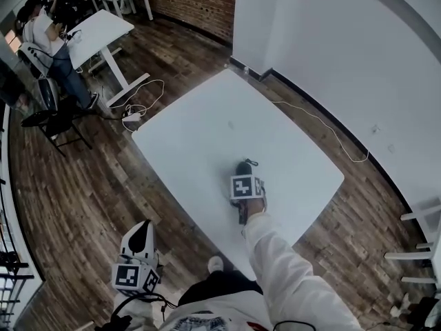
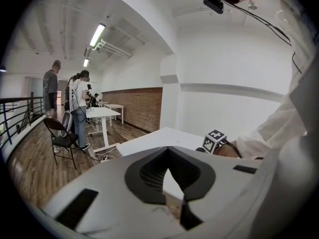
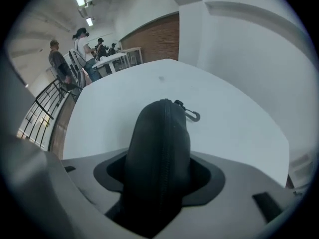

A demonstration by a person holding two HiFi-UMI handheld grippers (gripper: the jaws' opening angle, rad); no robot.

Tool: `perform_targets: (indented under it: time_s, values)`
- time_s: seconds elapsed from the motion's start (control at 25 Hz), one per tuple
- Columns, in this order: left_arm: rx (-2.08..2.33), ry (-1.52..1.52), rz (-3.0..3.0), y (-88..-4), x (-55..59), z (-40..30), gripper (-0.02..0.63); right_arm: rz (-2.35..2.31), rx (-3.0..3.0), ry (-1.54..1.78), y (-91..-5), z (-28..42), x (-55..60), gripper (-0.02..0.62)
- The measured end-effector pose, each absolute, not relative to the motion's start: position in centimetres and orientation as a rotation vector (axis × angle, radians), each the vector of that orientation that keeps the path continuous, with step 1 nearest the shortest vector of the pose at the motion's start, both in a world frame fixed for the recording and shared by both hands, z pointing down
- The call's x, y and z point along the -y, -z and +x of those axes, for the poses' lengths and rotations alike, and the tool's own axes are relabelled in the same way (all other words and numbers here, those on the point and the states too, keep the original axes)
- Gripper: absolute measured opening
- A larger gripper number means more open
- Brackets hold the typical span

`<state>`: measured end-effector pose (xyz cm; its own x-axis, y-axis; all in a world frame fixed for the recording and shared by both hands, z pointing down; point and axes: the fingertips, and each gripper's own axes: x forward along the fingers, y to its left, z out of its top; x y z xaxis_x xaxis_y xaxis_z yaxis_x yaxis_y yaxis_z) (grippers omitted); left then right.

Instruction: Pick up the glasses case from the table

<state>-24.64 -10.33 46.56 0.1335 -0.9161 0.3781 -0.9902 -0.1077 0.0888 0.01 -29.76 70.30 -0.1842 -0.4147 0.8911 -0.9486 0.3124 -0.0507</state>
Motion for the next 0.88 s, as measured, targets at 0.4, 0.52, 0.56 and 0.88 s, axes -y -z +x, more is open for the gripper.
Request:
perform_targets:
  time_s: [0.4,0.52,0.56,0.88]
  values:
    - [1.799,-0.297,2.155,-46.2,11.3,-22.6,0.021,1.315,1.943,-0.890,-63.7,3.0,28.1,0.264]
    - [1.769,-0.291,2.195,-45.6,11.7,-20.8,0.021,1.382,2.071,-0.872,-58.5,4.2,27.6,0.264]
    - [1.761,-0.289,2.210,-45.5,11.8,-20.3,0.023,1.404,2.127,-0.849,-56.2,4.6,27.3,0.264]
    - [1.764,-0.260,2.288,-44.2,13.3,-17.2,0.023,1.535,2.451,-0.591,-41.0,8.2,22.6,0.264]
